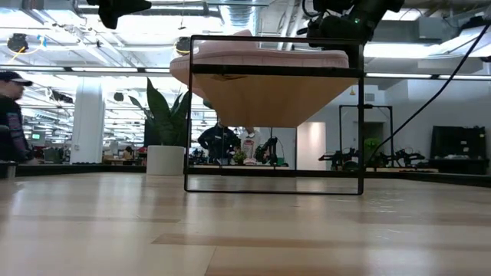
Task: Pick and place slides into the shelf
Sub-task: Adjust the slippers on the shelf
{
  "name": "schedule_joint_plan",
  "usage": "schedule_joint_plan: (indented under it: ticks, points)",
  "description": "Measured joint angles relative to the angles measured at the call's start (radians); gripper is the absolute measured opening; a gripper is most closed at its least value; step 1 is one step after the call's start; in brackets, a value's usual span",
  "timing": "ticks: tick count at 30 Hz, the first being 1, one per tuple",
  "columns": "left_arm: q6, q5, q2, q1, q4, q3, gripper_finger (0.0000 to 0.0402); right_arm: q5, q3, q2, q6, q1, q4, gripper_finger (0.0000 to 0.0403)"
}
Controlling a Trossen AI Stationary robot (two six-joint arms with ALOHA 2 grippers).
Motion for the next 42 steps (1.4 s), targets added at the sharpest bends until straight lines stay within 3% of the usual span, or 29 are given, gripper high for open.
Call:
schedule_joint_plan:
  ticks: [22, 31, 37, 40, 42]
  points:
    - [-0.001, 0.001, 0.000, 0.000, -0.002, 0.000, 0.0220, 0.005, 0.000, -0.001, 0.073, 0.077, -0.001, 0.0000]
    - [0.006, -0.009, 0.000, 0.000, 0.000, 0.000, 0.0220, 0.193, 0.049, -0.001, 0.037, 0.048, -0.019, 0.0000]
    - [0.015, -0.113, 0.001, 0.000, 0.000, 0.000, 0.0220, 0.384, 0.160, -0.037, -0.042, -0.002, -0.032, 0.0000]
    - [0.021, -0.120, 0.001, 0.000, 0.000, 0.000, 0.0220, 0.392, 0.196, -0.097, -0.089, -0.048, 0.025, 0.0000]
    - [0.027, -0.120, 0.002, 0.000, 0.005, 0.000, 0.0220, 0.338, 0.199, -0.156, -0.115, -0.096, 0.080, 0.0000]
